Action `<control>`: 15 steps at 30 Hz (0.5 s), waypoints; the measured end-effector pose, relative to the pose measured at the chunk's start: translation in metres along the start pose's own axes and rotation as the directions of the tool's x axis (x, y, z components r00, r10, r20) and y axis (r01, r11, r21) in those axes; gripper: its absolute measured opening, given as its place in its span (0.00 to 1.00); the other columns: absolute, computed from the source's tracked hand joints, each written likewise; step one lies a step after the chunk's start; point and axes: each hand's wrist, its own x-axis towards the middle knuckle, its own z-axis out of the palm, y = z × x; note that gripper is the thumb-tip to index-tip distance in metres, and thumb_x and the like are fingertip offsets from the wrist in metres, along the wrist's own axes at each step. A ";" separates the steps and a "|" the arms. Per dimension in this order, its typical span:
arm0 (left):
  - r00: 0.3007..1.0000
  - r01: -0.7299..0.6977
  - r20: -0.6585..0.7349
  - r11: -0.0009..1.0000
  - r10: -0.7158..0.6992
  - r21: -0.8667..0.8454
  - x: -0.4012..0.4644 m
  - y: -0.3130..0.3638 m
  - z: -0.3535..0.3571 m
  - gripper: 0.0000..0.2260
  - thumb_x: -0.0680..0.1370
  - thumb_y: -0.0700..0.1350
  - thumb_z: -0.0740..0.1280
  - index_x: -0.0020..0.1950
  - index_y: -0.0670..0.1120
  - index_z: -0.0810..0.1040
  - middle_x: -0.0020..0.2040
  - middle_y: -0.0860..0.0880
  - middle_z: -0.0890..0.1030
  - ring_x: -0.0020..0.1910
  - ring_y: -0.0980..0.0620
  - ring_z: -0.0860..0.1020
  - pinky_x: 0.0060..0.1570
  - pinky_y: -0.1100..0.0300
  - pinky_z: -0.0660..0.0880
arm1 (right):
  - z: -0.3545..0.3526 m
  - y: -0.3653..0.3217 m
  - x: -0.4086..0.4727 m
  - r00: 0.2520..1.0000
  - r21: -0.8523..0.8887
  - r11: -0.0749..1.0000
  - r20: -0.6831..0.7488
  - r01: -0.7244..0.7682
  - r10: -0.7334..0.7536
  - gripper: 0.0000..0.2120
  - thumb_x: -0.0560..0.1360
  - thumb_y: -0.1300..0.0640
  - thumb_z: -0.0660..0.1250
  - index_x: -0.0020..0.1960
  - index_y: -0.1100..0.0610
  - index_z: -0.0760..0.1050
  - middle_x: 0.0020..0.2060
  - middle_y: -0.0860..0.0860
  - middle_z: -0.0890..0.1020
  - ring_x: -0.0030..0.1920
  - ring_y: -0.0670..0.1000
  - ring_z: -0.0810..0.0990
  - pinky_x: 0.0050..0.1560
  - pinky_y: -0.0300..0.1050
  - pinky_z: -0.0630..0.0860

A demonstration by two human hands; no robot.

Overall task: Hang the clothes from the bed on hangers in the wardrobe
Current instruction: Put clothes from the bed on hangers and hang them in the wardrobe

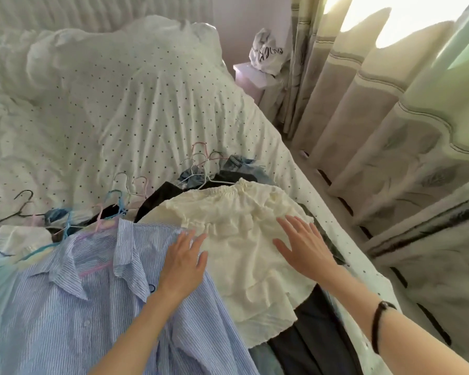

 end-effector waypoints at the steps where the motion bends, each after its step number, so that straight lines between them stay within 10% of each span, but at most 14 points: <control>1: 0.999 0.006 -0.033 1.000 -0.005 0.006 0.020 -0.006 -0.002 0.29 0.76 0.57 0.46 0.70 0.43 0.68 0.71 0.39 0.66 0.72 0.39 0.61 0.68 0.46 0.59 | -0.001 0.002 0.026 1.000 0.009 1.000 0.000 0.008 -0.008 0.27 0.79 0.43 0.52 0.75 0.50 0.53 0.74 0.50 0.59 0.74 0.51 0.55 0.74 0.53 0.52; 15: 0.971 0.228 0.057 0.972 -0.231 0.056 0.194 -0.092 0.012 0.21 0.82 0.48 0.52 0.74 0.44 0.59 0.72 0.43 0.65 0.71 0.46 0.62 0.69 0.51 0.58 | 0.049 0.021 0.240 0.985 0.029 0.998 0.160 -0.063 0.058 0.23 0.81 0.51 0.49 0.74 0.58 0.58 0.67 0.54 0.71 0.69 0.53 0.66 0.69 0.51 0.58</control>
